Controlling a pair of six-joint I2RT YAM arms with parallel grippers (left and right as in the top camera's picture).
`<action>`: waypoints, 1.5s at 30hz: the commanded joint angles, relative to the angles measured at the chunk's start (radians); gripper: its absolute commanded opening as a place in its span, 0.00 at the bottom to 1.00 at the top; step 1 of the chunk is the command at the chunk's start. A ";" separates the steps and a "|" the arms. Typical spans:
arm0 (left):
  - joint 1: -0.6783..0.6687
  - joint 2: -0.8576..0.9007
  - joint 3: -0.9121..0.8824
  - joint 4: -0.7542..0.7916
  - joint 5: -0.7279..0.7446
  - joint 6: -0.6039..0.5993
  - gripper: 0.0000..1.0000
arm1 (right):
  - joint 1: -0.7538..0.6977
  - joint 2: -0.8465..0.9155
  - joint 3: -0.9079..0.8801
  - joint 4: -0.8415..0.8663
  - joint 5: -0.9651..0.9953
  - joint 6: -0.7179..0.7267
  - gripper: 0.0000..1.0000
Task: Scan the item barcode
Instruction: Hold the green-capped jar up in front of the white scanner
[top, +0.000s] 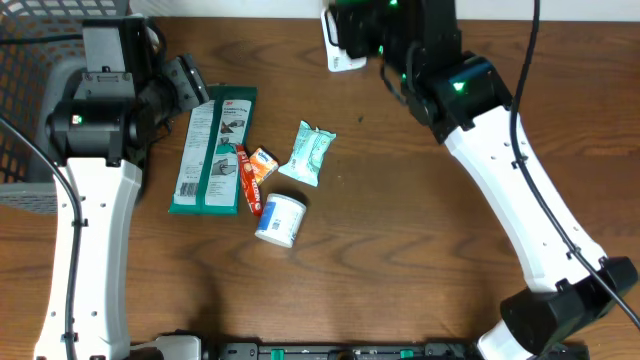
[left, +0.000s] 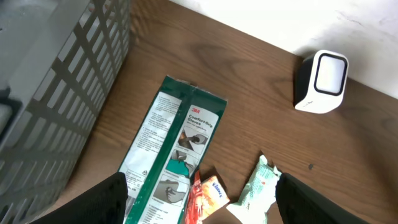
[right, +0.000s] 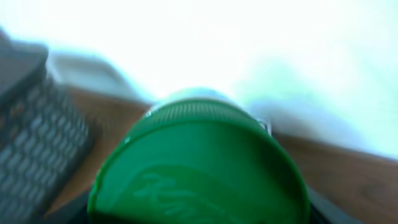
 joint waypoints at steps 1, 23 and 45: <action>0.006 0.002 0.008 0.001 -0.009 0.002 0.77 | -0.022 0.040 -0.086 0.164 0.032 0.044 0.01; 0.006 0.002 0.008 0.001 -0.009 0.002 0.77 | -0.133 0.627 -0.193 1.286 0.028 0.150 0.01; 0.006 0.002 0.008 0.001 -0.009 0.002 0.77 | -0.144 0.781 -0.192 1.432 -0.074 0.172 0.01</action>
